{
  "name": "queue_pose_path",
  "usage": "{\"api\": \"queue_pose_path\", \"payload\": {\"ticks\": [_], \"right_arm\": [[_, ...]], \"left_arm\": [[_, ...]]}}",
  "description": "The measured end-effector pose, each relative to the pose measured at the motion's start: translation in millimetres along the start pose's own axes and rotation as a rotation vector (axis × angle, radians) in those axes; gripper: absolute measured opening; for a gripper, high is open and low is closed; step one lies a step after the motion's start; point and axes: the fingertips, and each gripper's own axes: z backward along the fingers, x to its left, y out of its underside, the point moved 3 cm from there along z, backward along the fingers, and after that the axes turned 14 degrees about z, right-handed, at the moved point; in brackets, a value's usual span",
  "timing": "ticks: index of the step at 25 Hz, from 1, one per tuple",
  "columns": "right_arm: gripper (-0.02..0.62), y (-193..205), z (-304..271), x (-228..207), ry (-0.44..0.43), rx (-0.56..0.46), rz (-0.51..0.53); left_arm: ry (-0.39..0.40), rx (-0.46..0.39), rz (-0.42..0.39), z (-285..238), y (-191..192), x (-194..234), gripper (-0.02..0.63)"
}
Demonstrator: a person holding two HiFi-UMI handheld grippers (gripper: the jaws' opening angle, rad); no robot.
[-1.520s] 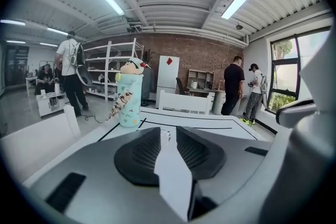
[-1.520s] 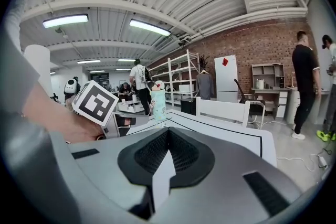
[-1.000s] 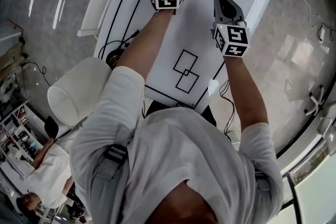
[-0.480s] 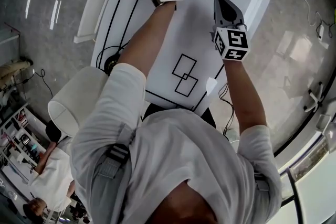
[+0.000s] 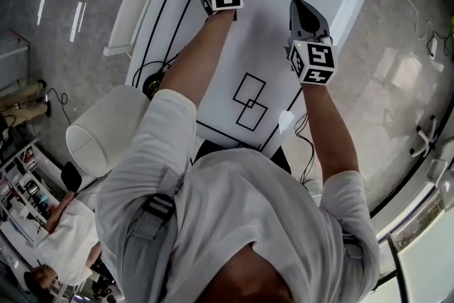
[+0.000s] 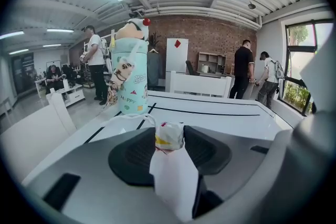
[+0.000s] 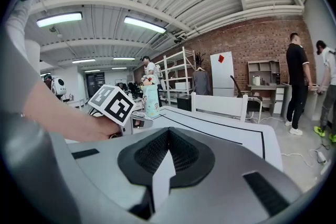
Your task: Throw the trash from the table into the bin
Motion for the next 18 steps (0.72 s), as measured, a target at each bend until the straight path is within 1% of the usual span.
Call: {"api": "queue_pose_path", "payload": {"ticks": [3, 7, 14, 18], "right_arm": [[0.006, -4.8, 6.8, 0.9, -0.001, -0.01, 0.006], [0.006, -14.4, 25.4, 5.4, -0.003, -0.032, 0.017], [0.006, -30.9, 78.9, 16.0, -0.018, -0.089, 0.057], [0.006, -33.4, 114.9, 25.7, -0.029, -0.108, 0.075]], "left_arm": [[-0.001, -0.021, 0.007, 24.0, -4.1, -5.8, 0.186], [0.023, -0.073, 0.001, 57.4, -4.0, -17.8, 0.186], [0.047, -0.173, -0.012, 145.4, -11.4, -41.0, 0.186], [0.066, -0.212, -0.034, 198.3, -0.1, -57.6, 0.186]]}}
